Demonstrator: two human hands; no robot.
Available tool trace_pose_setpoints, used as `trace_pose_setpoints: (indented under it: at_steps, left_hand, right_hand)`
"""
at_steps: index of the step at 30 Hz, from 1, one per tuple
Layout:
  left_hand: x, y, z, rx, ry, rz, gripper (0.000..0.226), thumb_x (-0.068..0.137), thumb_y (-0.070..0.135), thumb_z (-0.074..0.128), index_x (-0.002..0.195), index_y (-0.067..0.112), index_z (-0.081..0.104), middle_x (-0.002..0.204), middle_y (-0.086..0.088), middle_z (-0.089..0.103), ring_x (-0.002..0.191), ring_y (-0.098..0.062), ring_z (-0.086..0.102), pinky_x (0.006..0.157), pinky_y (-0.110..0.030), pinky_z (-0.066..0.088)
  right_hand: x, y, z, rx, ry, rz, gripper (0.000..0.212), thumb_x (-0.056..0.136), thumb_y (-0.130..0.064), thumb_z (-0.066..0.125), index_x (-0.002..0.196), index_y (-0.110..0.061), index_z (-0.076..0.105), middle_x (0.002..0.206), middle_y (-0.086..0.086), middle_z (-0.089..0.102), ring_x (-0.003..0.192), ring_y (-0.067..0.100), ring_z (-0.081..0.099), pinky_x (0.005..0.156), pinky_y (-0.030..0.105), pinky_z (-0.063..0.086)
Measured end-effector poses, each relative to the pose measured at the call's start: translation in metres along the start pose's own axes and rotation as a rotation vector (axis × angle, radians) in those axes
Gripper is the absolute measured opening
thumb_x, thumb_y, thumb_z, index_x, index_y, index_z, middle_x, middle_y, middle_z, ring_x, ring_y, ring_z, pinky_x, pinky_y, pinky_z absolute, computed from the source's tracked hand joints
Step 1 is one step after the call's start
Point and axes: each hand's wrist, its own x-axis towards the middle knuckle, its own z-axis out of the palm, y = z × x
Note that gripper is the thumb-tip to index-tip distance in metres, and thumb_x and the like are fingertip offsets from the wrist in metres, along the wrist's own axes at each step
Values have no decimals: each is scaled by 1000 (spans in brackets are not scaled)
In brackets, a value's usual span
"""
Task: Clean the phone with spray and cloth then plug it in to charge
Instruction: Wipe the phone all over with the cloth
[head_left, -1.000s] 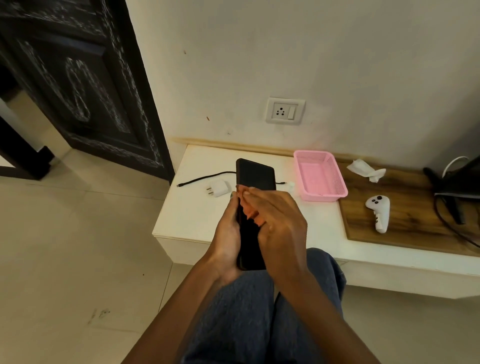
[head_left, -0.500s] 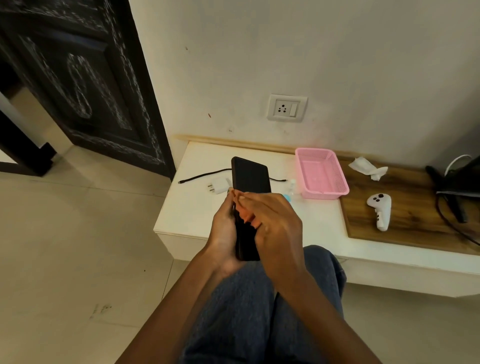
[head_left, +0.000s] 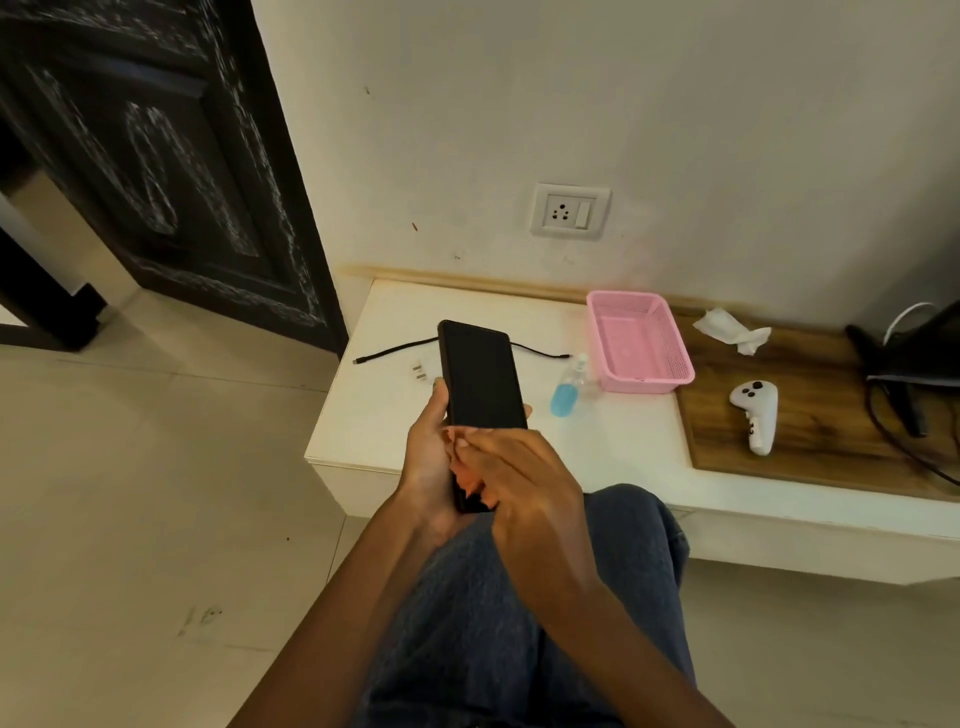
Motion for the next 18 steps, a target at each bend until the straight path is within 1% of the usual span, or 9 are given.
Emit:
trace_pose_setpoints:
  at_steps: [1, 2, 4, 5, 6, 8, 11, 15, 18]
  left_hand:
    - [1, 2, -2, -5, 2, 22, 74, 87, 66, 34, 102, 3, 70, 102, -15, 65, 99, -29, 59, 99, -42, 41]
    - [2, 4, -4, -10, 12, 44, 74, 87, 66, 33, 97, 5, 73, 101, -15, 67, 95, -29, 61, 93, -44, 45]
    - [3, 4, -6, -2, 44, 59, 72, 88, 66, 32, 98, 6, 73, 100, -16, 68, 88, -29, 64, 86, -45, 49]
    - [3, 2, -6, -4, 52, 49, 72, 88, 66, 32, 101, 6, 70, 101, -16, 68, 88, -29, 63, 87, -45, 48]
    - [3, 0, -5, -6, 62, 35, 71, 88, 65, 32, 104, 6, 67, 101, -16, 67, 88, -30, 63, 89, -46, 47]
    - [3, -2, -4, -7, 79, 16, 71, 88, 65, 33, 109, 5, 64, 102, -16, 66, 89, -29, 62, 94, -46, 44]
    - [2, 1, -6, -13, 66, 43, 71, 88, 65, 35, 108, 5, 65, 101, -16, 66, 89, -29, 63, 87, -47, 48]
    - [3, 4, -11, -58, 34, 62, 72, 89, 65, 32, 93, 8, 76, 97, -15, 70, 86, -29, 65, 79, -43, 53]
    - [3, -1, -10, -105, 17, 47, 71, 89, 65, 30, 104, 7, 68, 99, -16, 67, 87, -29, 62, 82, -44, 50]
  right_hand:
    - [-15, -10, 6, 99, 360, 92, 52, 96, -9, -3, 128, 32, -2, 132, 56, -1, 143, 32, 4, 118, 41, 3]
    - [-31, -4, 6, 335, 503, 283, 44, 92, 6, 3, 121, 38, 0, 129, 59, -2, 142, 33, -1, 118, 35, -6]
    - [-47, -4, 10, 867, 901, 464, 30, 91, 10, 33, 105, 23, 57, 116, 36, 56, 134, 6, 29, 115, 23, 18]
    - [-48, -4, 10, 1058, 979, 461, 38, 95, -1, 31, 98, 11, 67, 109, 18, 67, 127, -6, 35, 109, 20, 28]
    - [-43, 2, 6, 1139, 1018, 376, 45, 96, -10, 27, 98, 8, 68, 107, 6, 68, 121, -8, 41, 104, 19, 34]
    - [-35, 2, 12, 1310, 969, 267, 29, 95, 0, 37, 106, 15, 60, 108, -6, 66, 107, -6, 53, 95, 13, 42]
    - [-36, 1, 9, 1384, 963, 201, 25, 90, 14, 40, 105, 14, 61, 107, 17, 64, 101, 4, 57, 94, 15, 44]
    - [-40, 2, 18, 1469, 995, 116, 31, 69, 21, 53, 93, 10, 69, 102, 13, 70, 101, 16, 56, 95, 32, 45]
    - [-38, 3, 24, 1499, 1039, 184, 34, 66, 26, 57, 98, 16, 64, 107, -8, 69, 101, 7, 57, 92, 25, 50]
